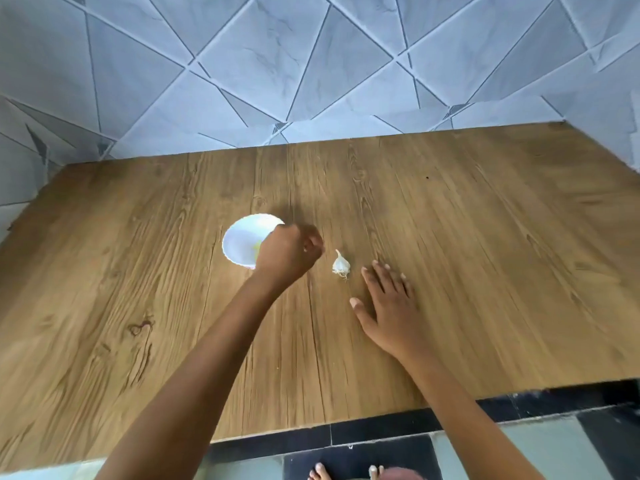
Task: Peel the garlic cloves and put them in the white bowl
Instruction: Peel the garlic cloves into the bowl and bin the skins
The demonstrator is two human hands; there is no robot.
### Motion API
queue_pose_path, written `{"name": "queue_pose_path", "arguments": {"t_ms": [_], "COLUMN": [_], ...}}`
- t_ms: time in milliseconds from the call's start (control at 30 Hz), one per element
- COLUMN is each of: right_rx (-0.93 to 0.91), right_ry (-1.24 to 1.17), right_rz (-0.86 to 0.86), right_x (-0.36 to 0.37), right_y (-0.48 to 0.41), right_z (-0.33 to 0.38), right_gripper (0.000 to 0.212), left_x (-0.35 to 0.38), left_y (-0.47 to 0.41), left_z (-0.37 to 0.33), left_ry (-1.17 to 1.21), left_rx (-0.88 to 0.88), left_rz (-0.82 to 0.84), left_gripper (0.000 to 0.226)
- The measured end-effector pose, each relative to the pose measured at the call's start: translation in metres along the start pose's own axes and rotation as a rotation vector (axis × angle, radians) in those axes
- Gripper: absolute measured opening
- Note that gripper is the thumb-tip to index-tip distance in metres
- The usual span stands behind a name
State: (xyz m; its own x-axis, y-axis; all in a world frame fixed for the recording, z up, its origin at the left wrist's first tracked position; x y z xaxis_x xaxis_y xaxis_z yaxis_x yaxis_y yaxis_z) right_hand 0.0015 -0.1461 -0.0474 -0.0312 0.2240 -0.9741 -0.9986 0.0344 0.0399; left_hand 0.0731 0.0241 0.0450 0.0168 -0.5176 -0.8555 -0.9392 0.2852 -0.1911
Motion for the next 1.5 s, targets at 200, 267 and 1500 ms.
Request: {"name": "queue_pose_path", "arguments": {"t_ms": [200,267,1500], "right_rx": [0.008,0.003,0.368], "right_ry": [-0.081,-0.198,-1.894], "right_rz": [0.008,-0.023,0.53], "right_x": [0.0,-0.001,-0.018], "right_y": [0.001,0.001,-0.031], "right_z": [-0.003,-0.005,0.015], "right_gripper": [0.091,0.087,0.01], "left_x": [0.066,0.072,0.035], "left_y": [-0.008,-0.008,0.038], "left_z": [-0.013,-0.011,-0.026], "left_ry": [-0.11,-0.083,0.807], "left_rx": [0.031,0.005,-0.248], "left_rz": [0.171,0.173,-0.142], "left_gripper": [0.045,0.043,0.009]}}
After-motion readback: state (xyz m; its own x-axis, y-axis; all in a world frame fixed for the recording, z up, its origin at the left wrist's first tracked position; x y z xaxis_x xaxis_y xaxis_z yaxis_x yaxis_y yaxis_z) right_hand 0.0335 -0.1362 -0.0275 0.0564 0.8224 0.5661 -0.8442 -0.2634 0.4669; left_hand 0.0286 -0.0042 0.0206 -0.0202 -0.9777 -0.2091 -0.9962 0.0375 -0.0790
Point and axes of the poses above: each hand's wrist, its own y-axis away from the middle knuckle, its own x-axis out of the palm, z = x × y, the point moved 5 cm from there along -y, towards the middle knuckle, and after that the axes turned 9 degrees about x, right-handed, at the moved point
